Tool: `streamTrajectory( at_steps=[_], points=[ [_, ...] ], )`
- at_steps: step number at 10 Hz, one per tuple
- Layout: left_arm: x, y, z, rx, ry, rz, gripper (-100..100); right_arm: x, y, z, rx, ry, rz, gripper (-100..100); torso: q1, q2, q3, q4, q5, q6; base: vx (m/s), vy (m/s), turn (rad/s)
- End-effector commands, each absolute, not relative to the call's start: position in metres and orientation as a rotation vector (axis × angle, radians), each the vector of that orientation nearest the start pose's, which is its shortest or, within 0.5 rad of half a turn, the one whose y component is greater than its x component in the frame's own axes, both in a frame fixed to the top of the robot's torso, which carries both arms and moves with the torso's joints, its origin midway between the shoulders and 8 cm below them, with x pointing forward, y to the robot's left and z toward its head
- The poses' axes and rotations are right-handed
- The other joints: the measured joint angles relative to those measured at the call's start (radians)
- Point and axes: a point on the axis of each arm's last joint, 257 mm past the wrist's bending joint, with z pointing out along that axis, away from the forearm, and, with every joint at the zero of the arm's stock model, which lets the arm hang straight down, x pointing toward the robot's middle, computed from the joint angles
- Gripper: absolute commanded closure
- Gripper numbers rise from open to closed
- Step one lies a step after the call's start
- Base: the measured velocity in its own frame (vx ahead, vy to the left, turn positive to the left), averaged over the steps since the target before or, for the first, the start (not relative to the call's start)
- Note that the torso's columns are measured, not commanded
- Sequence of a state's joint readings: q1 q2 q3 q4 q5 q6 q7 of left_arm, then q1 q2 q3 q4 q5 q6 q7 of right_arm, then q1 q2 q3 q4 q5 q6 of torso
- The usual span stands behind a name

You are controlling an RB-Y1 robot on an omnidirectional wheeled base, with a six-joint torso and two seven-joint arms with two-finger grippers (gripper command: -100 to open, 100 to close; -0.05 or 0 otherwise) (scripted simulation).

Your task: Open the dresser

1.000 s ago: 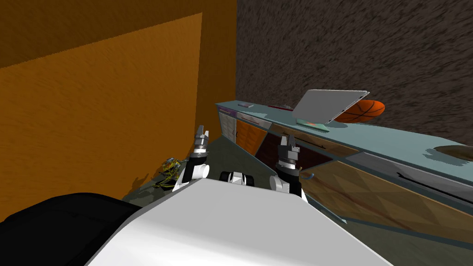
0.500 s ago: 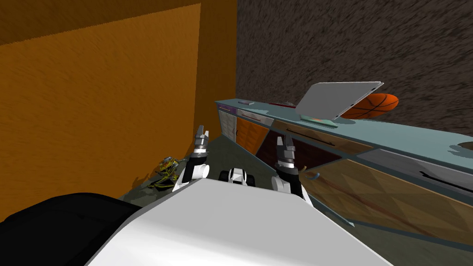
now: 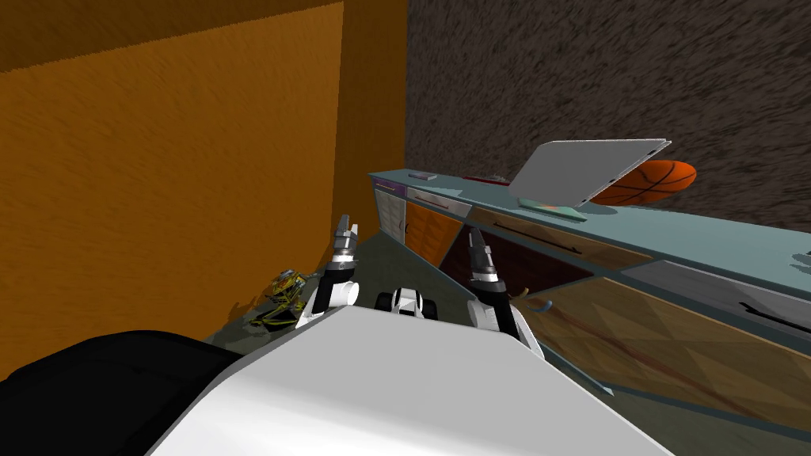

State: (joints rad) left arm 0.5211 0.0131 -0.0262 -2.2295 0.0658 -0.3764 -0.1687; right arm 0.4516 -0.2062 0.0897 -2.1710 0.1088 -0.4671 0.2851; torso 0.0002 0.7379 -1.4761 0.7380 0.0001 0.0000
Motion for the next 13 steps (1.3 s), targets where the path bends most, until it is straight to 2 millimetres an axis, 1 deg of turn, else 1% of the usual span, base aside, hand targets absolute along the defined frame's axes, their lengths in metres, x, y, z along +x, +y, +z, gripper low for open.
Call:
streamTrajectory(
  at_steps=[1,3,4,6,7,9,10,11,12,13],
  points=[
    [0.37,0.284,-0.032,-0.774,0.772,-1.164,0,0.383,-0.212,-0.034,0.305,1.011,0.971,-100,0.0,0.0,0.0,0.0,0.0,0.0,0.034,0.006,0.005],
    [0.37,0.284,-0.032,-0.774,0.772,-1.164,0,0.393,-0.203,-0.041,0.229,1.062,0.888,-100,0.0,0.001,0.0,0.0,0.0,0.0,0.034,0.004,0.008],
    [0.37,0.284,-0.032,-0.774,0.772,-1.164,0,0.393,-0.203,-0.041,0.225,1.062,0.881,-100,0.0,0.0,0.0,0.0,0.0,0.0,0.03,0.003,0.005],
    [0.37,0.284,-0.032,-0.774,0.772,-1.164,0,0.402,-0.195,-0.047,0.146,1.106,0.792,-100,0.0,0.0,0.0,0.0,0.0,0.0,0.033,0.006,0.009],
    [0.37,0.284,-0.032,-0.774,0.772,-1.164,0,0.402,-0.195,-0.047,0.139,1.106,0.781,-100,0.0,0.0,0.0,0.0,0.0,0.0,0.032,0.004,0.006],
    [0.37,0.284,-0.032,-0.774,0.772,-1.164,0,0.412,-0.187,-0.054,0.058,1.146,0.689,-100,0.0,0.0,0.0,0.0,0.0,0.0,0.036,0.005,0.01],
    [0.37,0.284,-0.032,-0.774,0.772,-1.164,0,0.412,-0.187,-0.054,0.048,1.145,0.674,-100,0.0,0.0,0.0,0.0,0.0,0.0,0.037,0.003,0.006],
    [0.37,0.284,-0.032,-0.774,0.772,-1.164,0,0.418,-0.184,-0.058,0.004,1.163,0.623,-100,0.0,0.0,0.0,0.0,0.0,0.0,0.035,0.005,0.008],
    [0.37,0.284,-0.032,-0.774,0.772,-1.164,0,0.418,-0.184,-0.058,0.0,1.162,0.617,-100,0.0,0.0,0.0,0.0,0.0,0.0,0.025,0.004,0.006],
    [0.37,0.284,-0.032,-0.774,0.772,-1.164,0,0.423,-0.181,-0.062,-0.049,1.179,0.559,-100,0.0,0.001,0.001,0.0,0.0,0.0,0.027,0.0,0.008]
  ],
)
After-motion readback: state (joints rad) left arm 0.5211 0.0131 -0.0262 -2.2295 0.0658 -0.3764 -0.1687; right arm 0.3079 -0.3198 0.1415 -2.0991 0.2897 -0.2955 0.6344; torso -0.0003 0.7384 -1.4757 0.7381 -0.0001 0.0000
